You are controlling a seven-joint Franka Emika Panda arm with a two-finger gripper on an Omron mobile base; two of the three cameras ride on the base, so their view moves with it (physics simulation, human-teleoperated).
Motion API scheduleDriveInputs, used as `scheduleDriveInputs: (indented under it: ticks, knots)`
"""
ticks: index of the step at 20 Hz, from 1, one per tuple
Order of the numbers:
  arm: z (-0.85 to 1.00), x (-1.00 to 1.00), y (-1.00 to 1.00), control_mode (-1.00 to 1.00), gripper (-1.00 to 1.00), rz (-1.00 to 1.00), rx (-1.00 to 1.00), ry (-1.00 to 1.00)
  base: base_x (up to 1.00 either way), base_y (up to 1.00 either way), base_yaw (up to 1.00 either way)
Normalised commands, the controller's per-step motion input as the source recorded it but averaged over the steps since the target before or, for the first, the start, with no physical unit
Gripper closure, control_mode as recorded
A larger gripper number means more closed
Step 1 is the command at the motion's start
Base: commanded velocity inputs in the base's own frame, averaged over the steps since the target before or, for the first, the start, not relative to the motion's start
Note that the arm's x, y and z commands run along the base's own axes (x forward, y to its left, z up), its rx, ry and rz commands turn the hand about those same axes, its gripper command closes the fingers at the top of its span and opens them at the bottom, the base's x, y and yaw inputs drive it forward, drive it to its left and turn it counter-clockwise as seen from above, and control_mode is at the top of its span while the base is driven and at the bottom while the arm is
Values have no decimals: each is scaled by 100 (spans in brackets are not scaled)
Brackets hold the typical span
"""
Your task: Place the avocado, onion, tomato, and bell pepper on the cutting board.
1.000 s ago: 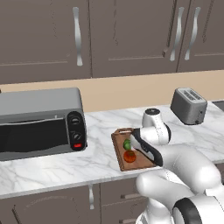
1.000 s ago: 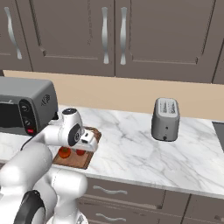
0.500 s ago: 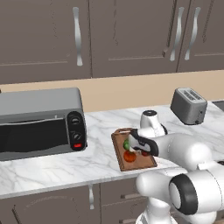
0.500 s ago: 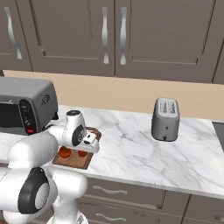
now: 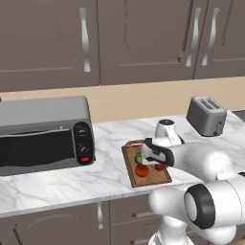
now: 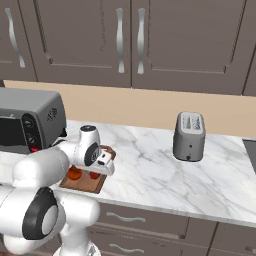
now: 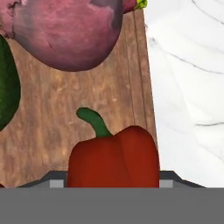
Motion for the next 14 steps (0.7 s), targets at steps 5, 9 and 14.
scheduleDriveInputs:
  ticks: [5,9,14]
  knots:
    - [4,-28,14,-100,-100,-4,0,-7,0,0,0]
    - [26,-12,1,-100,-100,-3,-2,-6,0,0,0]
    - [25,-4,0,-100,-100,0,-3,-12,0,0,0]
